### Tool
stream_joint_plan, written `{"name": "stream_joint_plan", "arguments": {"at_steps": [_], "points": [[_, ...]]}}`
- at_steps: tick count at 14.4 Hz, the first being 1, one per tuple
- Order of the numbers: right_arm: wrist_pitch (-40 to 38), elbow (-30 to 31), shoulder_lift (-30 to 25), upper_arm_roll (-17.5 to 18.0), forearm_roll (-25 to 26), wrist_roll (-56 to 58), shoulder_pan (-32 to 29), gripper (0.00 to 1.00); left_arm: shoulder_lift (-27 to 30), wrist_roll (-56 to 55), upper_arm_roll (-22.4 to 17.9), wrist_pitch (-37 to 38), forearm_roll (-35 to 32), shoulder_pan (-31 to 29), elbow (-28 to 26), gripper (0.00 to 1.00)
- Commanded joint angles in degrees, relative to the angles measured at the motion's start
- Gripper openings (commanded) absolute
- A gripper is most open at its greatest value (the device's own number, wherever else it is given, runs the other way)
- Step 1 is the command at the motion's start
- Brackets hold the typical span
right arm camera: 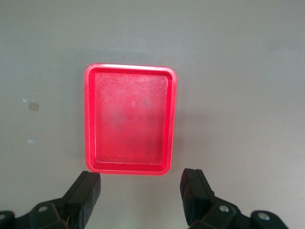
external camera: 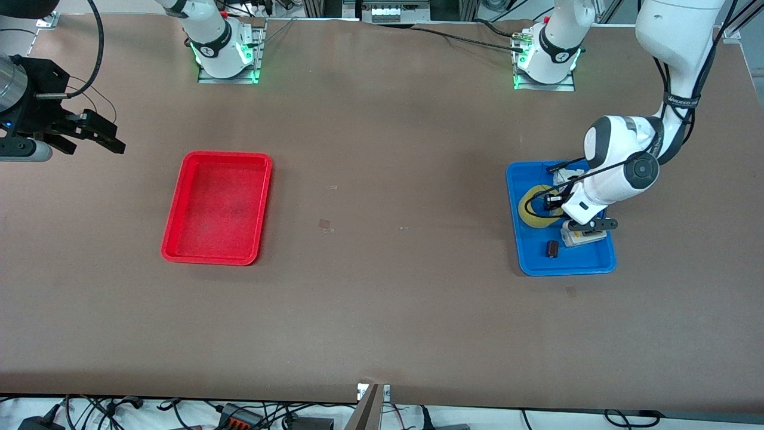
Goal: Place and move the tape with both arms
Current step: 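Close the left gripper on the tape roll's rim and lift, then carry the tape roll with the left gripper toward the table middle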
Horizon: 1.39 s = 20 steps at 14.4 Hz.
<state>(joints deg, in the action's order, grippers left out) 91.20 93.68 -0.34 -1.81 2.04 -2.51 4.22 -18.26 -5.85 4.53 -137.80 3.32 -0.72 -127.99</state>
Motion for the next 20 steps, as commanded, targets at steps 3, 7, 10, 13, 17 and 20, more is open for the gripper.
{"name": "stream_joint_plan", "arguments": {"at_steps": [3, 7, 10, 13, 17, 20], "points": [[-0.32, -0.34, -0.19, -0.21, -0.99, 0.49, -0.09, 0.99, 6.21, -9.24, 8.10, 5.18, 0.82, 0.81, -0.15, 0.08], [-0.14, -0.34, -0.10, -0.21, -0.99, 0.58, -0.26, 0.99, 3.51, -24.52, 19.61, 5.00, 0.64, 1.25, 4.13, 0.08], [-0.14, -0.25, 0.34, -0.29, -0.99, 0.75, -0.44, 0.99, -2.73, -34.46, 22.54, 4.91, -0.15, 6.84, 11.34, 0.08], [-0.05, -0.25, 0.86, -0.29, -0.99, 0.75, -1.23, 0.99, -9.32, -41.50, 22.19, 4.91, -1.89, 13.01, 18.81, 0.09], [0.12, -0.25, 1.39, -0.29, -0.99, 0.93, -2.11, 0.99, -17.32, -54.59, 22.28, 5.18, -12.61, 18.46, 26.81, 0.09], [0.30, -0.25, 1.57, -0.29, -0.99, 0.93, -2.11, 0.99, -22.07, -58.66, 21.14, 5.18, -14.48, 22.86, 31.04, 0.11]]}}
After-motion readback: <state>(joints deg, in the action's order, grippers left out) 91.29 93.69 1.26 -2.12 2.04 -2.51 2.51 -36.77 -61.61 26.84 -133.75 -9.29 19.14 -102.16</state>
